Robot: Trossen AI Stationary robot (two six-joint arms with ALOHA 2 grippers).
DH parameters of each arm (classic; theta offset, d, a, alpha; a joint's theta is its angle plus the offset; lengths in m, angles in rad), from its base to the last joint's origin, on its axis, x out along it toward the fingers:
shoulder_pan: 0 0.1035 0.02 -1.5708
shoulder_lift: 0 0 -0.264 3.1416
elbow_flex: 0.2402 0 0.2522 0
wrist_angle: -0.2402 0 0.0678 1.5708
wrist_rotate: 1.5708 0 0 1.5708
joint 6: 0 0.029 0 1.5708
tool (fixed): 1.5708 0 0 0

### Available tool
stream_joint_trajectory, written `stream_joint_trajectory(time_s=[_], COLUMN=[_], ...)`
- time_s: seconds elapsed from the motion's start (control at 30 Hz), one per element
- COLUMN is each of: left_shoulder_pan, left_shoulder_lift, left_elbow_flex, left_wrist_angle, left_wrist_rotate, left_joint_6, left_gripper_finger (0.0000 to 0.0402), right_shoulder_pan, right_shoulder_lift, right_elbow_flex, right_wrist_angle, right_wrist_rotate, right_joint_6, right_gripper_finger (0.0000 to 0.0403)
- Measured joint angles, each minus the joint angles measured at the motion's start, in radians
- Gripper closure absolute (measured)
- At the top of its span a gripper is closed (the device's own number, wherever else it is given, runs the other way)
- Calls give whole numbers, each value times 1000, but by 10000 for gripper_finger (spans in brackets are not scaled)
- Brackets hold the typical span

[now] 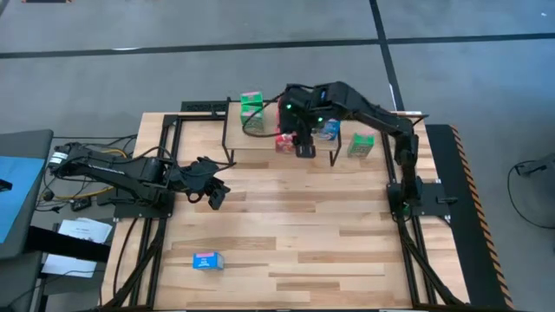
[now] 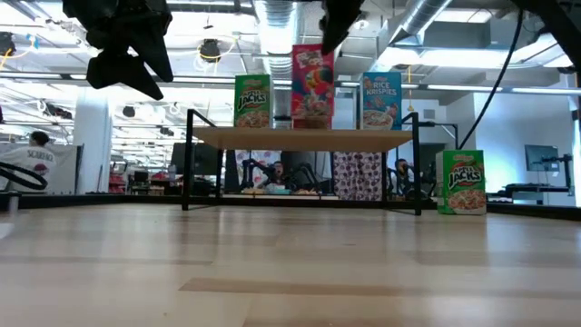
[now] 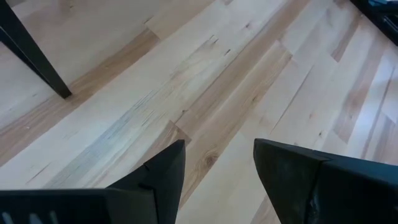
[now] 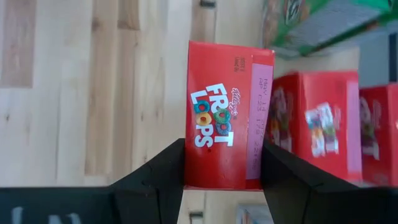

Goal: Stack cereal on shelf
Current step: Put the red cereal box on the shelf aligned with the other red cereal boxes

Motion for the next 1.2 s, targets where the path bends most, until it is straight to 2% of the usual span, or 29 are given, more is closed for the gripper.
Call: stream_joint_trajectory(time_s=[0.5,1.2], left_shoulder_pan=[0,0], left_shoulder_lift=[0,0], left_elbow_flex=[0,0], left_wrist_angle=[-1,-1], left_wrist_rotate=[0,-8], left_joint_6=[-1,23], left_gripper_finger=[223,223], right_shoulder_pan=[-18,-25], right_shoulder_lift=[-17,-17], right_elbow_flex=[1,-19], right_wrist_angle=[6,52], right_wrist_rotate=[-10,-10], right_joint_6=[-58,-57], right_gripper_finger=[199,199])
